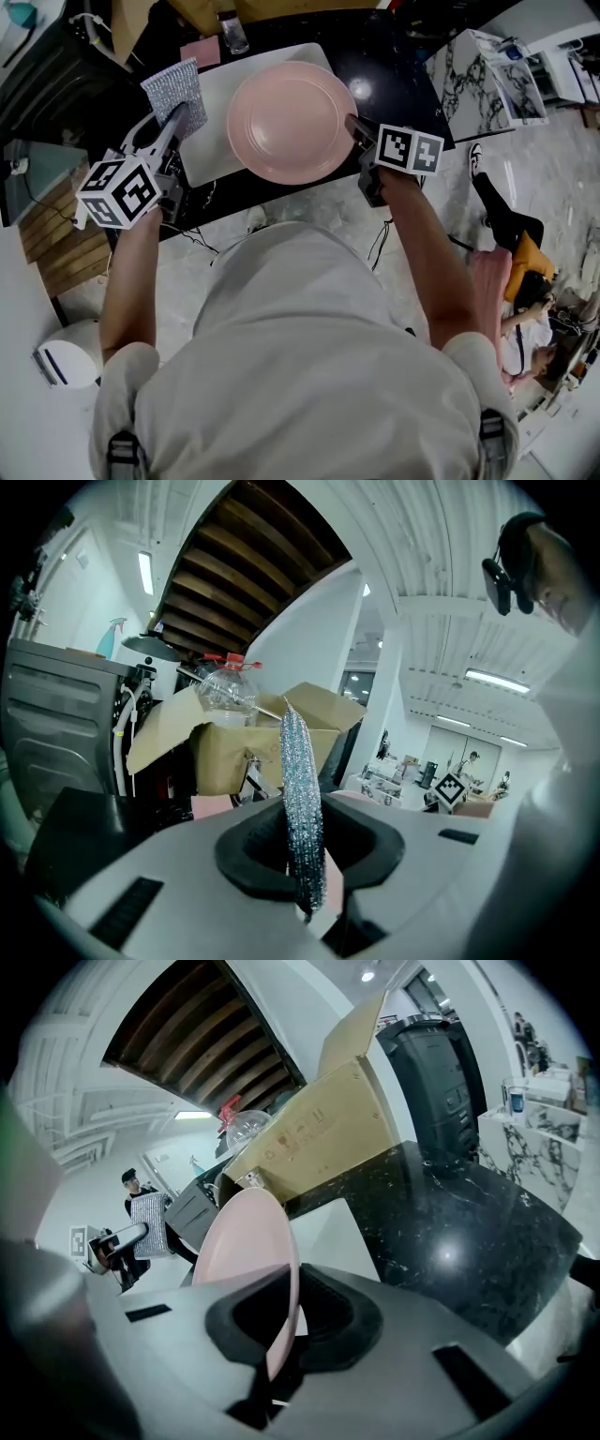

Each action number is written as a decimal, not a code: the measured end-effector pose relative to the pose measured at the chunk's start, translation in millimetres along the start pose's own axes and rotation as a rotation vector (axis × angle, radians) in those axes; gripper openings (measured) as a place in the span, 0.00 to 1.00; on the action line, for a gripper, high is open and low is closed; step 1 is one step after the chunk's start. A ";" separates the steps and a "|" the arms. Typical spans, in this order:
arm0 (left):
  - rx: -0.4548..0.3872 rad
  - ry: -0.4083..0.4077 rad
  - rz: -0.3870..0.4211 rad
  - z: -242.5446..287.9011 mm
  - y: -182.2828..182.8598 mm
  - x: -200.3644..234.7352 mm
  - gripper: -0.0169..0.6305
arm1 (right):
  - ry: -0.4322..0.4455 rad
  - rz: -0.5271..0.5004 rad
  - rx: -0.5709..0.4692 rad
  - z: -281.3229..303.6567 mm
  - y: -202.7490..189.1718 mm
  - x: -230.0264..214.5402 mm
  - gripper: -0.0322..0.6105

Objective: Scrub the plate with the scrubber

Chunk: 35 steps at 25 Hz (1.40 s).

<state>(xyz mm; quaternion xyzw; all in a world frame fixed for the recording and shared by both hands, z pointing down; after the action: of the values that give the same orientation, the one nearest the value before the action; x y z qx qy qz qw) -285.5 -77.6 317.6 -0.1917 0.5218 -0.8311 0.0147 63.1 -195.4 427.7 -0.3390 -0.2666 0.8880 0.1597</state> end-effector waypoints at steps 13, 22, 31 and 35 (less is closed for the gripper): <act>-0.018 -0.001 -0.011 -25.7 -24.9 23.2 0.13 | -0.014 -0.045 0.081 46.5 18.7 20.9 0.09; -0.010 0.017 0.006 -43.1 -38.5 45.7 0.13 | -0.053 -0.029 0.150 95.5 27.6 17.0 0.09; 0.031 0.000 0.021 -45.1 -47.5 61.6 0.13 | -0.109 -0.021 0.220 143.7 30.9 4.8 0.09; 0.050 -0.019 0.029 -42.1 -49.1 65.1 0.13 | -0.139 -0.029 0.252 163.6 31.2 -1.7 0.09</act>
<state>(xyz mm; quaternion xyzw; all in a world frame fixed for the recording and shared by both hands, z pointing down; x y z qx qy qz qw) -351.2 -33.6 364.2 -0.1918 0.5036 -0.8416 0.0363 -51.3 -281.1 513.2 -0.2499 -0.1683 0.9334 0.1951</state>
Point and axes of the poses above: the fingertips, and each gripper's own axes: z forward along the fingers, x to its left, y out of its top, the point moved 7 cm from there along -z, backward along the fingers, and after that the axes turned 5 degrees about x, right-handed, at the moved point
